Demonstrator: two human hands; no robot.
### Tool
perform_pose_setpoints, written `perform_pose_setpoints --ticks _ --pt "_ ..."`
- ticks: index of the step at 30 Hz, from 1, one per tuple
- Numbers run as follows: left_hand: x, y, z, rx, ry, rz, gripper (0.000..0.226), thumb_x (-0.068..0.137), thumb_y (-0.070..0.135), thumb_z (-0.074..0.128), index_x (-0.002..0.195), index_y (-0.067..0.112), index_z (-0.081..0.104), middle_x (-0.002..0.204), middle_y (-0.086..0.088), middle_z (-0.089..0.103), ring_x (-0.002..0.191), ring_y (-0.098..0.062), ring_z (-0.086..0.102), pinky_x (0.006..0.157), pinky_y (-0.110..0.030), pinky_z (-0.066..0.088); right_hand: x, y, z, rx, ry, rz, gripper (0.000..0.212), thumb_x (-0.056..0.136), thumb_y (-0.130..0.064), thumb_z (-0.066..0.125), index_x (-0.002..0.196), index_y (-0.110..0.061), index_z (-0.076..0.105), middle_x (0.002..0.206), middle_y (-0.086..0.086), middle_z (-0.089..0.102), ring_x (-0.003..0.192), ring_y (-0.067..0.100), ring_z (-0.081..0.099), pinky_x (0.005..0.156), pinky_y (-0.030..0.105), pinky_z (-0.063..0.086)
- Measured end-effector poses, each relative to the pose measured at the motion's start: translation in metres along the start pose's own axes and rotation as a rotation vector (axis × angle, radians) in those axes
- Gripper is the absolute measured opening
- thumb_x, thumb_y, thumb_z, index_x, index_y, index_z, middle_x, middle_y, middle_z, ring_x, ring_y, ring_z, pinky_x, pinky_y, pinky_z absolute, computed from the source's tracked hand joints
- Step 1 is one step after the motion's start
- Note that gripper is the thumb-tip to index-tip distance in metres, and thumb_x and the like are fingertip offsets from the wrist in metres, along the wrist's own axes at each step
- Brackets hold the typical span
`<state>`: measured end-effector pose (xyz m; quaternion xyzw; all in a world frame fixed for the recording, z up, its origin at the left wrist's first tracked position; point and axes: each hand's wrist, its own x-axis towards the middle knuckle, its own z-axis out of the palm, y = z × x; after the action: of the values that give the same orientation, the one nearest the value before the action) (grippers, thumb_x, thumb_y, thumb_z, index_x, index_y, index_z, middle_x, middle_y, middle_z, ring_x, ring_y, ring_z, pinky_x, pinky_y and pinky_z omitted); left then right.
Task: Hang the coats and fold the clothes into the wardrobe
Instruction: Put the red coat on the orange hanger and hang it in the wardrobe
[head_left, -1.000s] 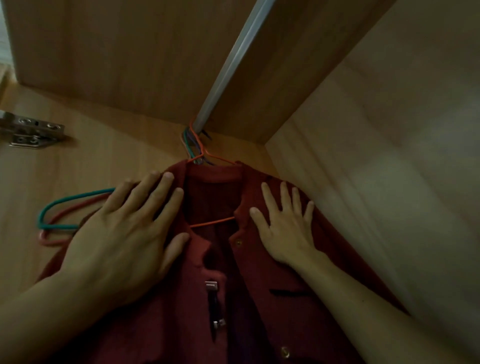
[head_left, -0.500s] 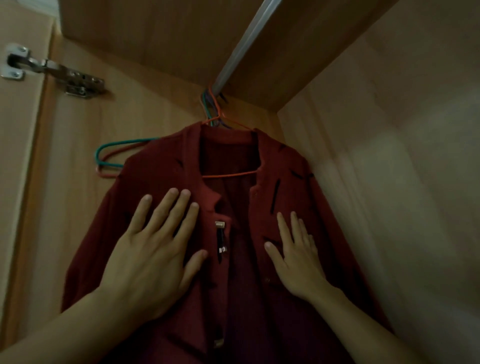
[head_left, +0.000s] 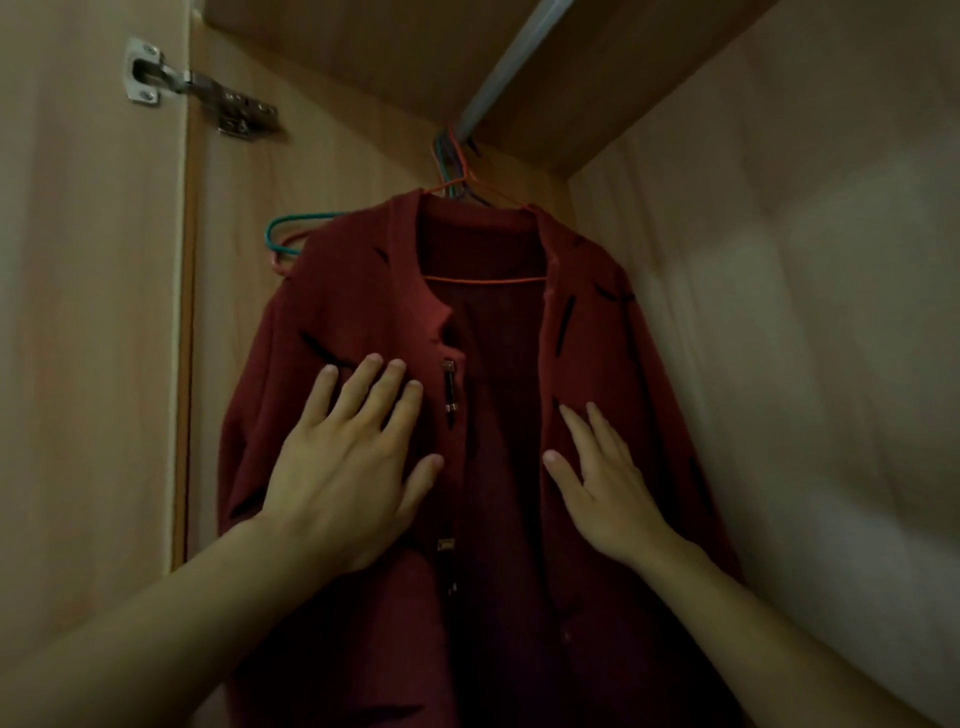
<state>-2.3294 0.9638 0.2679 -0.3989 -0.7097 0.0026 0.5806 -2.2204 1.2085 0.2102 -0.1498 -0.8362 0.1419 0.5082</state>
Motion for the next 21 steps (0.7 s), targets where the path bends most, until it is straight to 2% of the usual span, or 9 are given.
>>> perform_pose_setpoints --ticks 8,16,21 --pt "-0.01 -0.004 -0.029 -0.111 0.04 0.014 0.072 0.095 0.058 0.025 0.149 0.014 0.043 0.158 -0.01 0.037 0.151 -0.028 0.024 0.121 -0.053 0.022 -0.022 -0.028 -0.015 0.015 0.027 -0.001 0.064 0.101 -0.056 0.029 0.158 -0.033 0.011 0.167 -0.005 0.001 0.153 0.011 0.003 0.123 0.042 0.013" --pt "-0.032 0.001 -0.053 -0.21 0.074 0.068 0.069 0.094 0.056 0.027 0.146 0.015 0.047 0.155 -0.008 0.043 0.149 -0.026 0.03 0.121 -0.051 0.023 -0.045 -0.046 -0.028 0.011 0.08 0.008 0.065 0.1 -0.056 0.029 0.158 -0.029 0.017 0.167 -0.003 0.01 0.152 0.012 0.009 0.124 0.045 0.017" --pt "-0.058 -0.003 -0.068 -0.268 0.046 0.086 0.069 0.094 0.055 0.028 0.145 0.013 0.048 0.152 -0.01 0.045 0.146 -0.029 0.033 0.121 -0.051 0.024 -0.094 -0.061 -0.034 0.006 0.092 0.081 0.063 0.101 -0.053 0.033 0.158 -0.027 0.021 0.166 -0.001 0.016 0.152 0.012 0.012 0.124 0.042 0.017"
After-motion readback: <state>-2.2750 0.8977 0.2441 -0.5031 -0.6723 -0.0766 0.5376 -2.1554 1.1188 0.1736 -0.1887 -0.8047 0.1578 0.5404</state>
